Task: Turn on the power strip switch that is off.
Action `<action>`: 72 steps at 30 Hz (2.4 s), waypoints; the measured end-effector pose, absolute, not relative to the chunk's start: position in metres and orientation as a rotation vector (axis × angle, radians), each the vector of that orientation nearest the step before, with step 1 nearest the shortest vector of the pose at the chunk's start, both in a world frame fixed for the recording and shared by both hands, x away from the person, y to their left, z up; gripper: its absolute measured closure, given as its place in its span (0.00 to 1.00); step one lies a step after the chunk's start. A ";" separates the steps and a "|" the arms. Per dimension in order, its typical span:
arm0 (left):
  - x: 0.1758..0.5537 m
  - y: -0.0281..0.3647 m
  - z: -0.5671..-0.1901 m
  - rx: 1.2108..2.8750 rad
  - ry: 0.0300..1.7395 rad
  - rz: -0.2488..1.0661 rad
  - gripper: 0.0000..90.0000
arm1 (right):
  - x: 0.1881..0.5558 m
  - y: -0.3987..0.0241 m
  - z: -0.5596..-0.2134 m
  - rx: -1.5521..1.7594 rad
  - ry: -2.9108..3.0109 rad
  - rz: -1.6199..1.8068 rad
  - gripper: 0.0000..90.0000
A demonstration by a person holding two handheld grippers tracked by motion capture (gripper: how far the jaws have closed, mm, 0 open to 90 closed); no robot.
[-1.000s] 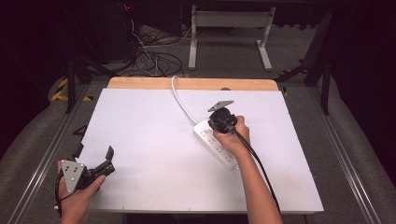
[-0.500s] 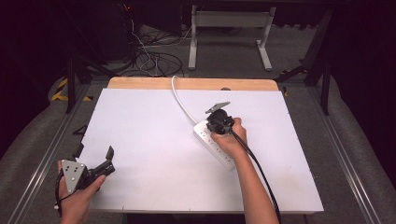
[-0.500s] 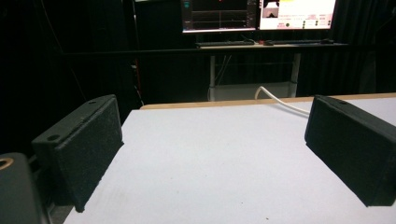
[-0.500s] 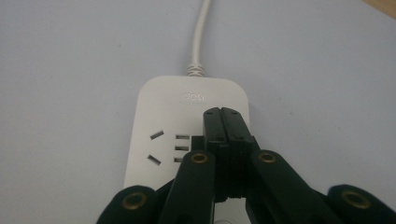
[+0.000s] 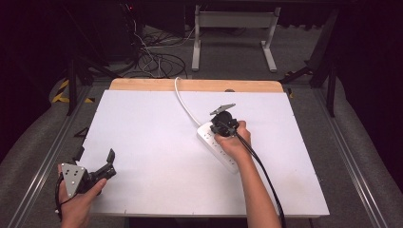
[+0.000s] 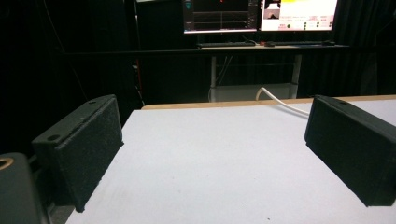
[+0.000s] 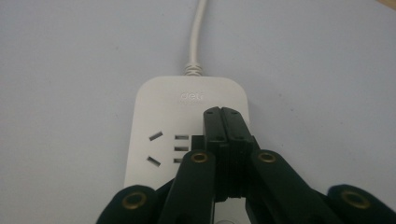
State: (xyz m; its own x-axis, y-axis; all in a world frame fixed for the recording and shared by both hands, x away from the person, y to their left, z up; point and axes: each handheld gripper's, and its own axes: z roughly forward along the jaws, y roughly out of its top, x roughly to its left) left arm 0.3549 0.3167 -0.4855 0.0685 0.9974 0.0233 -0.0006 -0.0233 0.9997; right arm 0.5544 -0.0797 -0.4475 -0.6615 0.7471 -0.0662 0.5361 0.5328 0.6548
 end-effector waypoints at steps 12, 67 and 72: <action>0.355 0.315 -0.485 1.258 1.147 1.174 0.05 | 0.554 -0.080 -0.449 1.073 2.429 0.877 1.00; 0.353 0.316 -0.486 1.254 1.155 1.171 0.05 | 0.556 -0.076 -0.448 1.175 2.428 0.839 1.00; 0.353 0.316 -0.486 1.253 1.155 1.171 0.05 | 0.556 -0.076 -0.448 1.179 2.422 0.842 1.00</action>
State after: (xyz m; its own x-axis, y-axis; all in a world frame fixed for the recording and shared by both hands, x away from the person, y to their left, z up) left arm 0.3532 0.3162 -0.4856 0.0656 0.9977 0.0160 0.0015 -0.0161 0.9999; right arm 0.5556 -0.0759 -0.4480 -0.6096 0.7923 -0.0263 0.6050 0.4864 0.6304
